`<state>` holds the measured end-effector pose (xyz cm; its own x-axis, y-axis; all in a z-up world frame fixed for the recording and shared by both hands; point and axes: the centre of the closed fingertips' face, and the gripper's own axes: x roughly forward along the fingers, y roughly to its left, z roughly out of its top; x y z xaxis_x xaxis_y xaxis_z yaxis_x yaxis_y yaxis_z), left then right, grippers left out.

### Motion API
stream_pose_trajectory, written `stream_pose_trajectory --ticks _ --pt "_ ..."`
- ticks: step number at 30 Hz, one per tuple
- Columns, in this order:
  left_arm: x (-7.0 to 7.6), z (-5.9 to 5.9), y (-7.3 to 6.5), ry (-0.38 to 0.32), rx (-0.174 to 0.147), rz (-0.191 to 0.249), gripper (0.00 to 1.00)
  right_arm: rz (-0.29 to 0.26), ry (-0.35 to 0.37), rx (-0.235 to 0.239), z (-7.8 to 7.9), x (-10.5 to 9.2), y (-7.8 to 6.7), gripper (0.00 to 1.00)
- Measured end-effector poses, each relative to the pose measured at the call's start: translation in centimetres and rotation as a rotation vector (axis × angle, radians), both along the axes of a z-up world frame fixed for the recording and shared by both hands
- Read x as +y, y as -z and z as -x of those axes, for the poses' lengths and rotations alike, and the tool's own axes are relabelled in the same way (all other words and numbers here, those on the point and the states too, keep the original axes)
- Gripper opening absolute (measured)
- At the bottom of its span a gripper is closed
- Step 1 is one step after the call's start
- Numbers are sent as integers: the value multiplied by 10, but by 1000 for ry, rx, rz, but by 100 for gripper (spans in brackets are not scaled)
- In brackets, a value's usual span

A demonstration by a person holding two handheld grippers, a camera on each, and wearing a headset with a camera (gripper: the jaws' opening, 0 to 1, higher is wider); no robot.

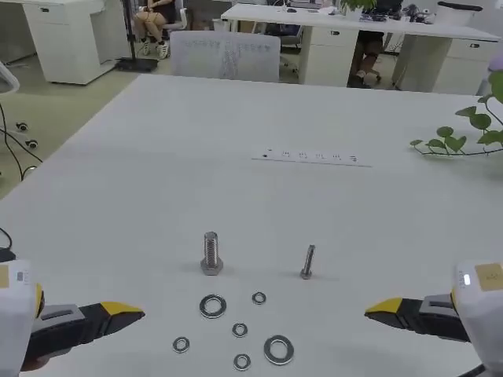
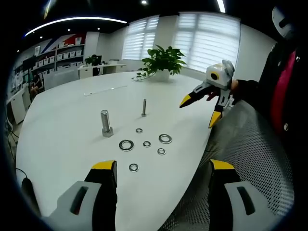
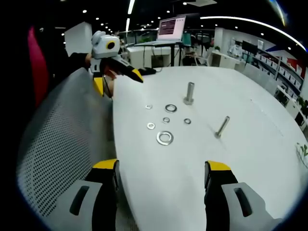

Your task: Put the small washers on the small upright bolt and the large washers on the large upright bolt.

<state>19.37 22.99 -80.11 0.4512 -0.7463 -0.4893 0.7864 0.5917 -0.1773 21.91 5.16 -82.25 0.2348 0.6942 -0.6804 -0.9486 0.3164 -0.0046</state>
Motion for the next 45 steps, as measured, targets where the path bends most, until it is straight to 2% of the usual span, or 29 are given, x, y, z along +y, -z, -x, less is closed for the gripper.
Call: stream_pose_trajectory --ticks 14,27,34,45 --pt "-1 -1 0 2 -5 3 77 13 -2 -5 -1 -1 -1 73" --pt "0 -2 -1 -12 -13 8 77 37 -44 -18 -10 8 -6 73" --pt "0 0 -2 -16 -17 10 77 55 -82 -23 -12 15 -7 73" --pt "-4 0 -4 -18 -34 7 77 113 -187 -50 -19 37 -6 73"
